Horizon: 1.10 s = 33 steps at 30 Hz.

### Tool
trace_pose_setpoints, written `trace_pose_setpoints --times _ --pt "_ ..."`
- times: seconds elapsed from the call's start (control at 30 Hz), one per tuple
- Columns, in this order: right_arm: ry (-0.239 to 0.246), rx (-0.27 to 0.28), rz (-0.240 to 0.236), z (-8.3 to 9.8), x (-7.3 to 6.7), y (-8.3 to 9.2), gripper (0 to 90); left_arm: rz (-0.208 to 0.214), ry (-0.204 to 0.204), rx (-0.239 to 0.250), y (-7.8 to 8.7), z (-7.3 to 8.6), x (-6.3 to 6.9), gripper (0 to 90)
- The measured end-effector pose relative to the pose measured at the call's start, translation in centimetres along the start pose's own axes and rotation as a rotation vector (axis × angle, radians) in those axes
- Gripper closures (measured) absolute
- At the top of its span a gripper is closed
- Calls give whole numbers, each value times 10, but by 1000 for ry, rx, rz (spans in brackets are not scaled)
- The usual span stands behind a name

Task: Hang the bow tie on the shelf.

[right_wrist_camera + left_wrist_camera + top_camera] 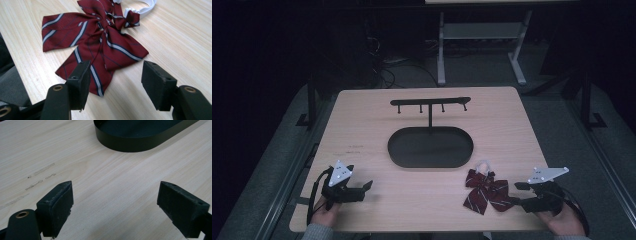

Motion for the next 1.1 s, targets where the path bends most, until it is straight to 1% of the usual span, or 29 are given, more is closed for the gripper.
trace_pose_setpoints --times 0.1,0.17,0.2,0.3,0.33,0.37,0.4,0.43,0.5,0.53,0.57,0.6,0.63,0.7,0.73,0.77,0.8,0.9,0.97,1.0,1.1 --pt "11 5 -4 -2 -1 0 399 2 1 -2 0 0 0 133" --pt "7 2 -9 -5 -2 0 401 1 -3 0 -1 1 0 133" --pt "12 10 -13 -9 -4 1 411 6 2 -2 -1 1 0 133" --pt "17 9 -19 -13 -5 2 414 7 -1 3 0 0 0 133" --pt "34 4 -19 -19 -6 3 416 5 -1 10 0 0 0 133" --pt "34 4 -19 -19 -6 3 416 5 -1 10 0 0 0 133" --pt "33 4 -28 -26 -6 3 415 5 -8 3 0 1 -1 133" --pt "33 4 -28 -26 -6 3 415 5 -8 3 0 1 -1 133" --pt "42 3 -30 -34 -6 4 435 6 -4 -3 1 1 -1 133" --pt "35 -6 -39 -40 -6 3 440 4 -4 -1 2 1 -1 133" --pt "37 -6 -45 -43 -6 1 448 4 -4 -1 2 1 -1 133" --pt "33 -20 -48 -47 -6 1 452 5 -5 2 1 1 -1 133" --pt "33 -20 -48 -47 -6 1 452 5 -5 2 1 1 -1 133" --pt "39 -32 -52 -53 -5 -2 461 8 -8 -1 1 1 -1 133" --pt "52 -54 -48 -60 -4 -4 473 8 -6 9 1 0 0 133" --pt "52 -54 -48 -60 -4 -4 473 8 -6 9 1 0 0 133" --pt "58 -61 -44 -64 -3 -6 473 9 -9 8 1 0 0 133" --pt "77 -96 -37 -75 -1 -10 487 5 -19 -9 3 0 -2 133" --pt "78 -108 -39 -81 0 -13 496 6 -19 -5 3 0 -2 133" --pt "91 -127 -39 -86 3 -17 509 7 -15 -2 2 0 -1 133" --pt "94 -137 -45 -89 5 -21 521 9 -9 -2 2 0 0 133"
Point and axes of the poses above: each handheld gripper's, and its own axes: y roughly backward along the jaws, z roughly out of its underside, x roughly to its right, the point moved 3 cm from there along -y, roughly forward along the jaws, and after that the axes turned 5 degrees about z, right-handed, at the moved point
